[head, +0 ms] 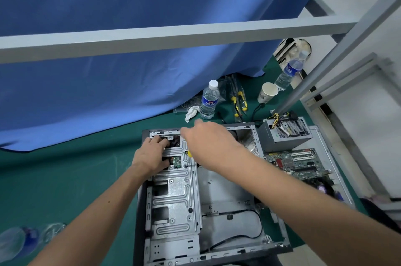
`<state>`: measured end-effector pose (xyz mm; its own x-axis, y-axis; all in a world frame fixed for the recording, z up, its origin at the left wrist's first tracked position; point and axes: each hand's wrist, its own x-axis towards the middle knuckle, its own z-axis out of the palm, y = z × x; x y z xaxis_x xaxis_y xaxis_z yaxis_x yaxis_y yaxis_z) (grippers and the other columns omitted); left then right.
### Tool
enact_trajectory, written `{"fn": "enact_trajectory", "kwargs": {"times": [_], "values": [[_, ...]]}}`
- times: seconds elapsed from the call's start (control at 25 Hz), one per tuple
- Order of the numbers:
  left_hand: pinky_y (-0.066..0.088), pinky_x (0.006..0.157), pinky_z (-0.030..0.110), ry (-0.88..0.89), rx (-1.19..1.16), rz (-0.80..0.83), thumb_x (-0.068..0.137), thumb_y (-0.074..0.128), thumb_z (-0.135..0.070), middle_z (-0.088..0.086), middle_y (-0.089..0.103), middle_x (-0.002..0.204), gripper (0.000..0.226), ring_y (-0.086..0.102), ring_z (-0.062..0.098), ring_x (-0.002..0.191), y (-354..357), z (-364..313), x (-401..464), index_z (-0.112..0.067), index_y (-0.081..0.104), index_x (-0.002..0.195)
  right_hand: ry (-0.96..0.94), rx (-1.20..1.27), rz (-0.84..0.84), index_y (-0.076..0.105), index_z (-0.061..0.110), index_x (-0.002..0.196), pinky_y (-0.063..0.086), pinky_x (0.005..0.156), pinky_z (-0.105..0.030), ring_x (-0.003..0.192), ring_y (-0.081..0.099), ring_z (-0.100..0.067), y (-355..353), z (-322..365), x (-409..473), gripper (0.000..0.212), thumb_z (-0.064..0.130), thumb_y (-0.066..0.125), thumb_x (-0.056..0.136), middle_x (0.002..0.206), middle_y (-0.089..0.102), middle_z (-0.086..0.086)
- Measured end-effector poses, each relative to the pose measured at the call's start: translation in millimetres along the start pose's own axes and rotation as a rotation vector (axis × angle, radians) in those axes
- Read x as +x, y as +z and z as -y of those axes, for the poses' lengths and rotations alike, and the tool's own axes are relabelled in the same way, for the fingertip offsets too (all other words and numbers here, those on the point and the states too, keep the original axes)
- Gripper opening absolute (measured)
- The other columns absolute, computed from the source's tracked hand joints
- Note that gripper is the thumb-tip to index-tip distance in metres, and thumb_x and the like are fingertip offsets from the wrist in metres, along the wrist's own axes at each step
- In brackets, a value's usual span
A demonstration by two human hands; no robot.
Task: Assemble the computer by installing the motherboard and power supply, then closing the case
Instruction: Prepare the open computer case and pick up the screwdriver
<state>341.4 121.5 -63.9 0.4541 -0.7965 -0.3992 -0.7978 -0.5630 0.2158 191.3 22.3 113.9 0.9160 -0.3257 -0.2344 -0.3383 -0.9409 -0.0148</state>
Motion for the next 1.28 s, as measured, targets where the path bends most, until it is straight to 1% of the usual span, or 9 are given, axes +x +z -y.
{"fn": "enact_trajectory", "kwargs": {"times": [0.16,0.36,0.48,0.6,0.76,0.92,1.0,1.12,1.28], "values": [[0.049,0.089,0.038,-0.001,-0.007,0.001,0.082,0.067,-0.038,-0.005,0.044,0.123,0.058,0.038,0.02,0.119,0,0,0,-0.031,0.046,0.135,0.096,-0.003,-0.022,0.054,0.013,0.112,0.034,0.06,-0.033,0.086,0.063,-0.03,9,10,1,0.03,0.039,0.041,0.104,0.108,0.057,-0.01],[0.049,0.087,0.038,0.004,-0.005,-0.008,0.082,0.066,-0.038,-0.004,0.044,0.123,0.059,0.037,0.02,0.118,1,0,1,-0.031,0.045,0.137,-0.012,0.087,-0.004,0.053,0.018,0.105,0.017,0.046,-0.03,0.055,0.039,-0.021,7,2,-1,0.018,0.008,0.053,0.09,0.095,0.04,-0.007],[0.049,0.089,0.038,0.005,-0.011,-0.004,0.082,0.066,-0.037,-0.004,0.044,0.12,0.057,0.038,0.02,0.118,1,-1,1,-0.03,0.047,0.135,0.032,-0.041,-0.116,0.063,0.021,0.104,0.031,0.054,-0.028,0.079,0.066,-0.027,14,14,-4,0.016,0.031,0.05,0.101,0.091,0.064,-0.005],[0.049,0.09,0.038,0.001,-0.02,-0.012,0.083,0.065,-0.037,-0.004,0.044,0.121,0.055,0.038,0.021,0.118,1,-1,-1,-0.03,0.047,0.134,0.135,0.117,0.064,0.055,0.017,0.117,0.034,0.065,-0.034,0.093,0.061,-0.033,9,6,-3,0.045,0.056,0.044,0.097,0.112,0.058,-0.013],[0.048,0.088,0.037,0.004,-0.003,-0.014,0.083,0.066,-0.037,-0.003,0.044,0.124,0.058,0.037,0.021,0.119,0,-2,-2,-0.031,0.045,0.136,-0.012,0.165,0.101,0.051,0.019,0.116,0.025,0.051,-0.03,0.067,0.048,-0.027,-2,-5,-6,0.027,0.014,0.057,0.09,0.101,0.037,-0.006],[0.048,0.09,0.038,0.001,-0.006,-0.007,0.084,0.067,-0.037,-0.002,0.044,0.124,0.058,0.037,0.022,0.12,-2,-3,-2,-0.029,0.045,0.137,0.049,-0.054,-0.093,0.059,0.018,0.113,0.033,0.061,-0.032,0.095,0.066,-0.029,6,7,-9,0.026,0.037,0.041,0.105,0.098,0.062,-0.006],[0.048,0.091,0.039,0.001,-0.008,-0.008,0.084,0.066,-0.037,-0.002,0.043,0.125,0.058,0.037,0.022,0.121,-2,-3,-2,-0.029,0.045,0.138,0.087,0.079,0.036,0.052,0.018,0.121,0.036,0.068,-0.036,0.101,0.062,-0.034,7,2,-9,0.037,0.047,0.042,0.102,0.114,0.056,-0.012],[0.048,0.09,0.038,-0.002,0.003,-0.006,0.085,0.067,-0.038,-0.001,0.043,0.126,0.058,0.037,0.022,0.121,-2,-4,-3,-0.028,0.045,0.138,-0.007,0.26,0.182,0.047,0.02,0.122,0.038,0.065,-0.037,0.089,0.059,-0.036,-3,-13,-9,0.03,0.027,0.057,0.095,0.112,0.041,-0.009],[0.048,0.09,0.038,-0.002,0.006,0.0,0.085,0.066,-0.037,-0.001,0.043,0.126,0.059,0.036,0.022,0.121,-1,-3,-3,-0.029,0.044,0.139,0.007,-0.016,-0.062,0.056,0.016,0.11,0.03,0.06,-0.033,0.089,0.064,-0.032,5,-1,-10,0.02,0.03,0.044,0.103,0.094,0.059,-0.009]]}}
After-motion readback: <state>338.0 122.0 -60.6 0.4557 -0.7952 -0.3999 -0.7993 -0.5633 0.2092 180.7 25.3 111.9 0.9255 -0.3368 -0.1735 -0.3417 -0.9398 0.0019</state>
